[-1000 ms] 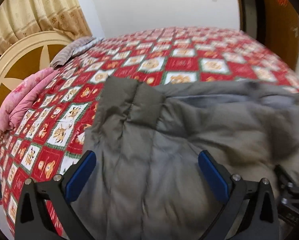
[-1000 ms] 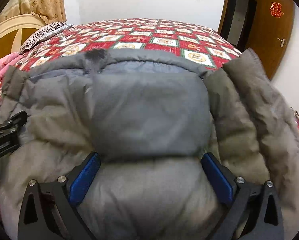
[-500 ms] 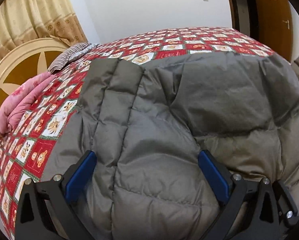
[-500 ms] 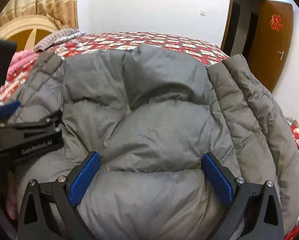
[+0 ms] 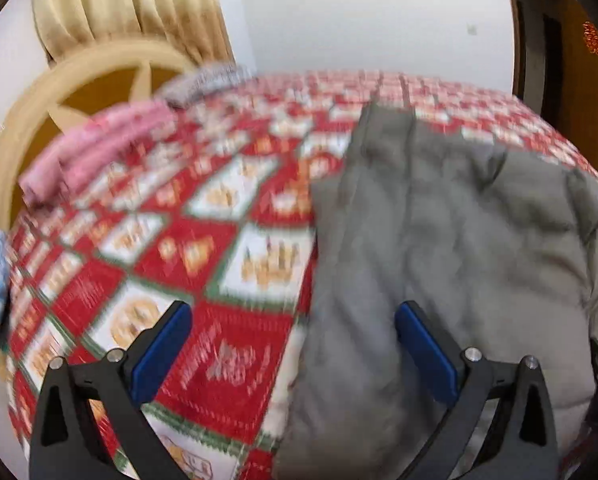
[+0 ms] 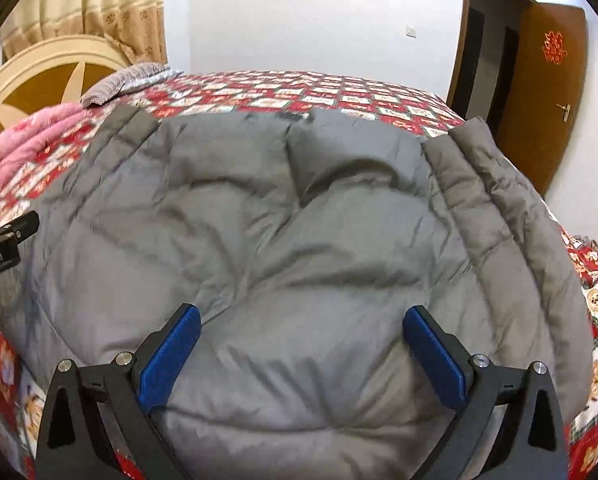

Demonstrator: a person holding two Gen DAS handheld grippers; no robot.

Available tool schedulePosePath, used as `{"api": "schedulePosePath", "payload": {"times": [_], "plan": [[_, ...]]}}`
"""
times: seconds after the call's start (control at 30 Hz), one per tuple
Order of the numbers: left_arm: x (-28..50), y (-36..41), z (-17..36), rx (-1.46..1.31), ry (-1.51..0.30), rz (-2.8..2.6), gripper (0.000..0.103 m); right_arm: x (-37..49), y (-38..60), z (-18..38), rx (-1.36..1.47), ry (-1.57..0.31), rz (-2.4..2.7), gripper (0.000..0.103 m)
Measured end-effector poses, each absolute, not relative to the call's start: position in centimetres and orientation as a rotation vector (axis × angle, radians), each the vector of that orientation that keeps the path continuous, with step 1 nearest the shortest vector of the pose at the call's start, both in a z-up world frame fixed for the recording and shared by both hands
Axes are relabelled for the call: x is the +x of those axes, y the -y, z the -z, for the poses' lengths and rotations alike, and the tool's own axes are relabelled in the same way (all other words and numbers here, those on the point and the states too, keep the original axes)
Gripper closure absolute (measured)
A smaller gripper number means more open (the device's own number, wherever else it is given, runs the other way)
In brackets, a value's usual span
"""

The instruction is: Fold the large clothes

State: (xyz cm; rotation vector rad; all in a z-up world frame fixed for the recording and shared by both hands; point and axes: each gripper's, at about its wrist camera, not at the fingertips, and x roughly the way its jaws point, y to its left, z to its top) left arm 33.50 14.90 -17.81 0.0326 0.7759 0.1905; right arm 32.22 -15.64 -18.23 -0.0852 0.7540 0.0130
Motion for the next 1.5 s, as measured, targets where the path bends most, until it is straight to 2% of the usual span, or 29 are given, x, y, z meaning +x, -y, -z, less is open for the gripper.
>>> {"api": "schedulePosePath", "payload": {"times": [0.37, 0.5, 0.6, 0.7, 0.73, 0.8, 0.83, 0.87, 1.03, 1.3, 1.5], "plan": [[32.6, -15.9, 19.2, -0.229, -0.845, -0.059, 0.001, 32.9, 14.2, 20.5, -0.169, -0.792, 0.024, 0.002], [31.3, -16.0, 18.7, -0.266, -0.809, -0.067, 0.001, 32.7, 14.3, 20.6, -0.168, -0.797, 0.024, 0.002], [32.5, -15.4, 19.2, -0.268, -0.851, -0.020, 0.002, 33.0, 14.1, 20.5, -0.176, -0.799, 0.028, 0.002], [33.5, -15.0, 20.0, -0.276, -0.874, 0.027, 0.015, 33.1, 14.1, 20.4, -0.178, -0.796, 0.031, 0.002], [33.7, -14.9, 20.1, -0.292, -0.878, 0.061, 0.024, 33.1, 14.1, 20.4, -0.175, -0.794, 0.030, 0.002], [33.5, -14.4, 20.0, -0.276, -0.862, 0.104, 0.048, 33.0, 14.3, 20.4, -0.169, -0.791, 0.026, 0.002], [33.4, -14.1, 19.8, -0.275, -0.852, 0.157, 0.076, 32.9, 14.3, 20.5, -0.168, -0.791, 0.027, 0.002], [33.0, -13.9, 19.5, -0.275, -0.837, 0.195, 0.087, 32.9, 14.2, 20.5, -0.168, -0.791, 0.030, 0.002], [31.1, -14.2, 18.1, -0.244, -0.797, 0.191, 0.093, 32.7, 13.9, 20.4, -0.177, -0.802, 0.047, 0.002], [28.7, -19.5, 17.0, -0.238, -0.778, 0.135, 0.093, 29.1, 9.4, 19.0, -0.218, -0.832, -0.107, 0.002], [28.8, -21.4, 18.6, -0.246, -0.793, 0.093, 0.093, 27.1, 9.9, 16.0, -0.048, -0.764, -0.159, 0.002]]}}
